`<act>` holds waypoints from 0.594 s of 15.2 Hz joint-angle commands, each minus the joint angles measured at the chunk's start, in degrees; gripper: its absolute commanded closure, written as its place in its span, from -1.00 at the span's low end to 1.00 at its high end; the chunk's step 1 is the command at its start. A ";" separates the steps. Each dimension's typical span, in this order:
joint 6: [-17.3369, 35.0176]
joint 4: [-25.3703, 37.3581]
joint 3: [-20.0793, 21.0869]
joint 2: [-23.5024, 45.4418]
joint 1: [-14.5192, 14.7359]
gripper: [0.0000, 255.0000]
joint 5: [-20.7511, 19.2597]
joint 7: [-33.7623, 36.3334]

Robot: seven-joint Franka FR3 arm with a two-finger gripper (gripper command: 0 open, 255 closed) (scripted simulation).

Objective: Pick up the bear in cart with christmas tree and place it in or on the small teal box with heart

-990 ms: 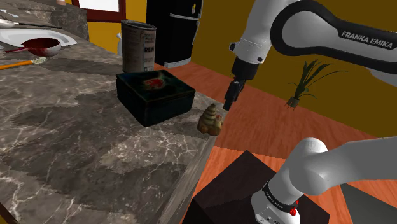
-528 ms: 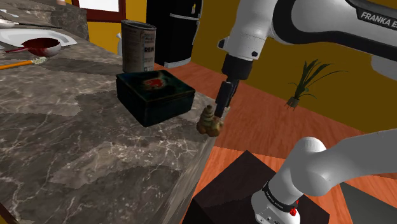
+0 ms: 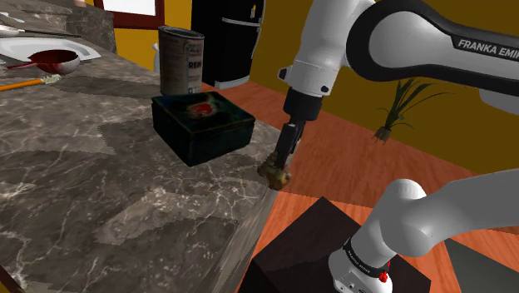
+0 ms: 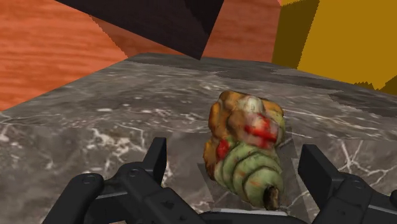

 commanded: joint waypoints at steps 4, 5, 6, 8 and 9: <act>0.79 -0.82 0.21 -0.07 0.07 -1.00 0.16 -0.03; 0.79 -0.82 0.21 -0.07 0.07 -1.00 0.16 -0.03; 0.79 -0.82 0.21 -0.07 0.07 -1.00 0.16 -0.03; 0.79 -0.81 0.21 -0.07 0.07 -1.00 0.16 -0.02; 0.79 -0.81 0.21 -0.07 0.07 1.00 0.16 -0.02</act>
